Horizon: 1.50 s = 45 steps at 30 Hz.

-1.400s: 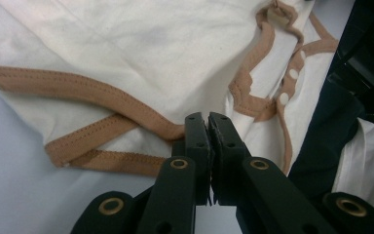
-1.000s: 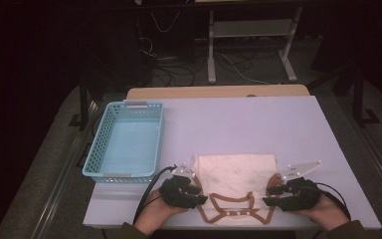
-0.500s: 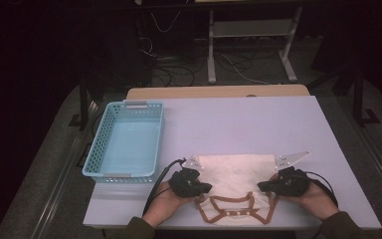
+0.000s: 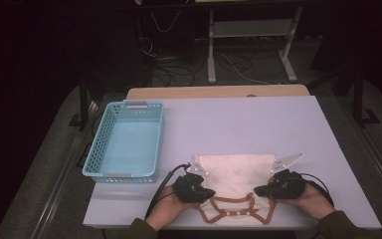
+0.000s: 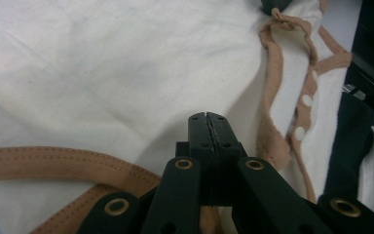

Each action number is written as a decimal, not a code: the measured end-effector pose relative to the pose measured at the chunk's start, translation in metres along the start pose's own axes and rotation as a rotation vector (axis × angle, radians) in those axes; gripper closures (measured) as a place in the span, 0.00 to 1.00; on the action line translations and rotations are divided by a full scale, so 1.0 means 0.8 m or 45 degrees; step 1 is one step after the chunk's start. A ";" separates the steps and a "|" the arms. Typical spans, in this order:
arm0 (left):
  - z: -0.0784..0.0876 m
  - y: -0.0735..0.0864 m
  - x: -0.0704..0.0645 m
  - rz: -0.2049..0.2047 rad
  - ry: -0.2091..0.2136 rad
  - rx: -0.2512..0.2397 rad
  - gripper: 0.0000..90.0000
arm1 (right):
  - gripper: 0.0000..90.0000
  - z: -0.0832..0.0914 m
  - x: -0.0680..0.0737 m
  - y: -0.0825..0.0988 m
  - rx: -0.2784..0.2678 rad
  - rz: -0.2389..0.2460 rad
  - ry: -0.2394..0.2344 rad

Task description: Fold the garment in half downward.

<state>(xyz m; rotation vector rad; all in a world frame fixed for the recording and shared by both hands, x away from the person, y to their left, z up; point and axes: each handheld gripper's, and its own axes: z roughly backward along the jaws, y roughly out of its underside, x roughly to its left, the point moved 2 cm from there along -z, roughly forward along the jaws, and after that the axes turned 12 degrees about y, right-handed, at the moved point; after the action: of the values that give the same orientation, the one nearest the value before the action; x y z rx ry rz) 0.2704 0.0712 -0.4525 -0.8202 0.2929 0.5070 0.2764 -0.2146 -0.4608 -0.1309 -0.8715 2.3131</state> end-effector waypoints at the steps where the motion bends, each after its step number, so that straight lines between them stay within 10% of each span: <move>1: 0.000 0.001 -0.001 0.000 0.009 -0.005 0.99 | 0.99 0.001 0.001 0.001 0.001 -0.001 -0.002; 16: -0.003 0.015 -0.035 -0.015 0.089 0.052 0.99 | 0.99 0.026 0.025 0.013 -0.040 0.003 -0.027; 28: -0.009 0.019 -0.036 -0.007 0.091 0.093 0.99 | 0.99 0.025 -0.001 0.007 -0.064 -0.055 0.078; 45: -0.009 0.020 -0.032 0.002 0.092 0.100 0.99 | 0.99 0.031 0.037 0.025 0.007 0.032 -0.036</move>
<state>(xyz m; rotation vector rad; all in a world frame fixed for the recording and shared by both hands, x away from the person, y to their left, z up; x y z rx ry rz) 0.2400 0.0671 -0.4560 -0.7629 0.3778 0.4647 0.2348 -0.2215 -0.4499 -0.1074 -0.8824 2.3461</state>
